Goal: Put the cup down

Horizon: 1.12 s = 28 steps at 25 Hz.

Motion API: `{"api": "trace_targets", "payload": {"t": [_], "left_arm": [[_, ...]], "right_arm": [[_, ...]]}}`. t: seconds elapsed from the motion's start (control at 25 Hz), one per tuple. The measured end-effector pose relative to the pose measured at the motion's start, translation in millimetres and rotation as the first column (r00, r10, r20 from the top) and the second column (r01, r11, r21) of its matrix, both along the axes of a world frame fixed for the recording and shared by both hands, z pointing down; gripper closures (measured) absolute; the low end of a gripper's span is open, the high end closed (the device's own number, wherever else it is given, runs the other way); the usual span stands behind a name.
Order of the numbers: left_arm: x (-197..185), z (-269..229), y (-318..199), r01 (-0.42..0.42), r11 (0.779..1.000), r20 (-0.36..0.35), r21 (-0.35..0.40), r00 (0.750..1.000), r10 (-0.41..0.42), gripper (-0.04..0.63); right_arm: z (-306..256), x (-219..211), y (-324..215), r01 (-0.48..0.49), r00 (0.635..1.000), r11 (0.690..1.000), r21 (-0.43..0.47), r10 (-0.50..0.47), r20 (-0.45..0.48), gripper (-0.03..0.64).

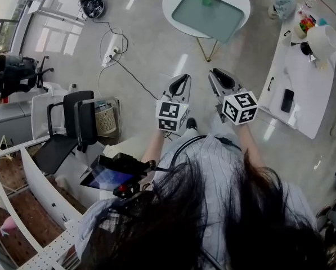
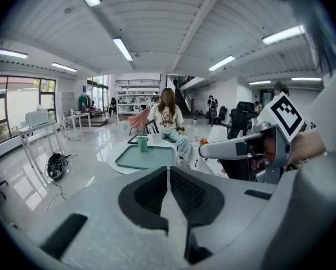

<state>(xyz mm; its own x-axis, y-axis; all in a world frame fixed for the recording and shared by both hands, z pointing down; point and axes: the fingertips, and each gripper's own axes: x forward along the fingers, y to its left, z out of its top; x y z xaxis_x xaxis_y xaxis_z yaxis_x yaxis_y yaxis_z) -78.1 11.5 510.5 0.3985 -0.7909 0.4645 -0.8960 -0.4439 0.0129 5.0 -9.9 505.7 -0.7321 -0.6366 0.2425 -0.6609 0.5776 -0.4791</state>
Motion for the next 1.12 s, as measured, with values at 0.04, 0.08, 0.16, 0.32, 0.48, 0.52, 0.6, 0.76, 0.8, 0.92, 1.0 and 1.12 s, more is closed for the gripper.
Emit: {"api": "trace_targets", "payload": {"t": [0.04, 0.08, 0.16, 0.32, 0.48, 0.52, 0.6, 0.76, 0.8, 0.92, 1.0, 1.12], "left_arm": [[-4, -1, 5, -0.009, 1.0, -0.005, 0.003, 1.0, 0.009, 0.569], [-8, -3, 10, -0.018, 1.0, -0.009, 0.006, 1.0, 0.018, 0.569], [-19, -5, 20, -0.032, 0.999, -0.014, 0.011, 0.999, 0.032, 0.569], [-33, -15, 46, -0.08, 0.996, -0.011, 0.036, 0.997, 0.08, 0.569], [-41, -29, 72, -0.142, 0.987, -0.006, 0.079, 0.99, 0.143, 0.569], [-42, -31, 76, -0.151, 0.985, -0.005, 0.085, 0.988, 0.152, 0.569], [-45, -33, 85, -0.164, 0.982, -0.009, 0.092, 0.986, 0.165, 0.569], [-53, -39, 102, -0.173, 0.979, -0.041, 0.108, 0.983, 0.178, 0.569], [-55, -41, 106, -0.174, 0.978, -0.047, 0.112, 0.982, 0.181, 0.569], [-59, -45, 118, -0.185, 0.975, -0.05, 0.127, 0.98, 0.192, 0.569], [-61, -47, 125, -0.185, 0.973, -0.053, 0.137, 0.98, 0.193, 0.569], [-59, -47, 129, -0.179, 0.973, -0.059, 0.145, 0.98, 0.189, 0.569]], "right_arm": [[-3, -4, 6, -0.012, 1.0, 1.0, 0.002, 0.012, 0.001, 0.538], [-6, -9, 11, -0.025, 1.0, 1.0, 0.004, 0.025, 0.002, 0.54], [-11, -19, 22, -0.048, 0.999, 0.999, 0.007, 0.048, 0.004, 0.541], [-18, -36, 48, -0.081, 0.997, 0.996, 0.027, 0.081, -0.011, 0.543], [-26, -54, 79, -0.106, 0.994, 0.993, 0.044, 0.107, -0.02, 0.548], [-27, -57, 86, -0.111, 0.993, 0.993, 0.046, 0.112, -0.021, 0.548], [-29, -62, 99, -0.122, 0.992, 0.991, 0.051, 0.124, -0.022, 0.549], [-36, -72, 119, -0.139, 0.99, 0.988, 0.067, 0.141, -0.031, 0.551], [-38, -74, 123, -0.142, 0.989, 0.987, 0.072, 0.145, -0.031, 0.551], [-42, -78, 138, -0.151, 0.988, 0.985, 0.083, 0.154, -0.031, 0.552], [-42, -79, 146, -0.152, 0.987, 0.984, 0.088, 0.156, -0.035, 0.552], [-42, -78, 153, -0.151, 0.987, 0.984, 0.092, 0.155, -0.037, 0.552]]}}
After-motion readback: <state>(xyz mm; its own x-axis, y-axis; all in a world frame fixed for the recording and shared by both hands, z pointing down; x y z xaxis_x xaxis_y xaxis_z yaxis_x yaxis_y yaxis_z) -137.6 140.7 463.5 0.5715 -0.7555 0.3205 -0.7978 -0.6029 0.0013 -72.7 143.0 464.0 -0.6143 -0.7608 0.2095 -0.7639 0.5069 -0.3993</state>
